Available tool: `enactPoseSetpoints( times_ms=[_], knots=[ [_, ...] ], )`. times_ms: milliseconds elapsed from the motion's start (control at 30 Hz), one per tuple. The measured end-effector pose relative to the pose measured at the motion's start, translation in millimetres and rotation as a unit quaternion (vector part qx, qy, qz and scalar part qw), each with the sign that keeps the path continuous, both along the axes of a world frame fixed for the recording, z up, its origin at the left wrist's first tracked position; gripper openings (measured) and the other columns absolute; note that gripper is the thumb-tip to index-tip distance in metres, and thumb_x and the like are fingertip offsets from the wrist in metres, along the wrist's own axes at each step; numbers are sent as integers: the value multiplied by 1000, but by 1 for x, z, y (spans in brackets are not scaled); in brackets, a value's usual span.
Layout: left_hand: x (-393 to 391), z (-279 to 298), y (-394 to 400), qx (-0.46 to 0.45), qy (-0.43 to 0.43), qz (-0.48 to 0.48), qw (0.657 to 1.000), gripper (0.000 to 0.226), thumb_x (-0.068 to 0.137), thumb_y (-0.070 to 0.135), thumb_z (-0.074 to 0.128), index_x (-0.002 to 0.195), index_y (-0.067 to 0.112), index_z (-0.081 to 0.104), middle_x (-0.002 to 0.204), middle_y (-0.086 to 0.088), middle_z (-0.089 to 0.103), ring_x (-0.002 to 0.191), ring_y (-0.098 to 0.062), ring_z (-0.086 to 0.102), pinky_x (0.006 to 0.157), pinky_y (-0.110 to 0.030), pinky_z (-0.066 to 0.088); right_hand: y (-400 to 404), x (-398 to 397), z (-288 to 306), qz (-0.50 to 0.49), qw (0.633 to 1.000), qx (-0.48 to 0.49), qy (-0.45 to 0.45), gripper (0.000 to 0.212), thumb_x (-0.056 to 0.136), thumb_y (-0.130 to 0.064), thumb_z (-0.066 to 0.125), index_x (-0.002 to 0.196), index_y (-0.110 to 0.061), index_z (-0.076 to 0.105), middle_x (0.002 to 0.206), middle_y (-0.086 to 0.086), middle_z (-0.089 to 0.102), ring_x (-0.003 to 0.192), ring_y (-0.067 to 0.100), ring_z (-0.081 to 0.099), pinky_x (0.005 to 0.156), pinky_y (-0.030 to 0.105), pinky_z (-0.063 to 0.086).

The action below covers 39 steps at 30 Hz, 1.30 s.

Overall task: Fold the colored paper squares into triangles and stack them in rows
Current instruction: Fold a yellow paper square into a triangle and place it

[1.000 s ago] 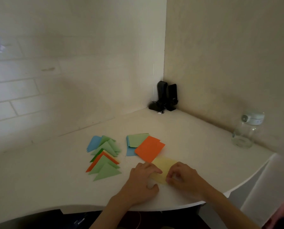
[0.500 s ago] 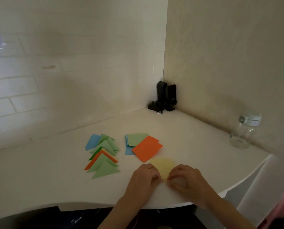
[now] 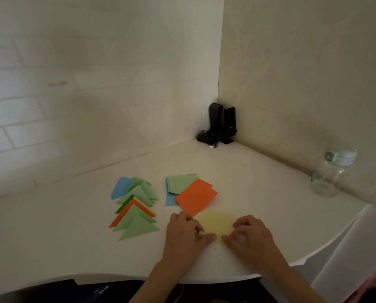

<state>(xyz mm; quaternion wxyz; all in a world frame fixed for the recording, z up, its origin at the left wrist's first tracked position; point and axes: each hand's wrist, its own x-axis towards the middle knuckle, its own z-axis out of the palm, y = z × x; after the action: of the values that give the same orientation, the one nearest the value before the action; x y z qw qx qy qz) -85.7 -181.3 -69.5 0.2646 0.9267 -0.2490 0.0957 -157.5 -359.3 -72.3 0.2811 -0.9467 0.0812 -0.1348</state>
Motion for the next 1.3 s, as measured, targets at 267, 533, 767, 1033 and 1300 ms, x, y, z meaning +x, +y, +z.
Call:
enactPoseSetpoints(
  times_ms=[267,533,767,1033,1300],
  knots=[
    [15,6,1,-15,96,11,995,32,66,54,72,68,29,53,84,10,45,91,-12,41,76,-22,35,0,6,10,-8,997,21,77,32,61,-65,63,69,-42,42,98,-15,44,94,7,44,80,27,33],
    [17,5,15,-87,102,-30,991,19,71,27,76,70,30,58,83,10,52,78,1,45,65,-5,32,-12,5,16,42,991,73,100,46,46,-68,47,90,-54,46,102,-19,46,93,3,49,91,32,43],
    [-8,-1,2,-104,-16,-66,992,9,80,12,56,82,21,57,81,13,49,70,-1,46,63,-15,38,-1,-3,22,-1,987,149,58,30,84,-12,59,91,-39,69,89,-16,62,82,6,58,68,9,39],
    [-36,-2,-6,-35,-66,-113,991,33,76,48,54,84,17,58,85,3,55,78,-13,49,65,-25,41,25,-20,21,0,992,98,74,31,85,-22,50,107,-37,67,99,-23,59,97,0,60,93,24,46],
    [-23,1,25,-19,-54,-115,992,12,79,20,47,81,15,58,86,0,60,81,-16,54,73,-37,45,17,-13,24,30,999,5,12,35,71,-36,69,103,-46,58,89,-17,48,78,-1,48,83,33,46]
  ],
)
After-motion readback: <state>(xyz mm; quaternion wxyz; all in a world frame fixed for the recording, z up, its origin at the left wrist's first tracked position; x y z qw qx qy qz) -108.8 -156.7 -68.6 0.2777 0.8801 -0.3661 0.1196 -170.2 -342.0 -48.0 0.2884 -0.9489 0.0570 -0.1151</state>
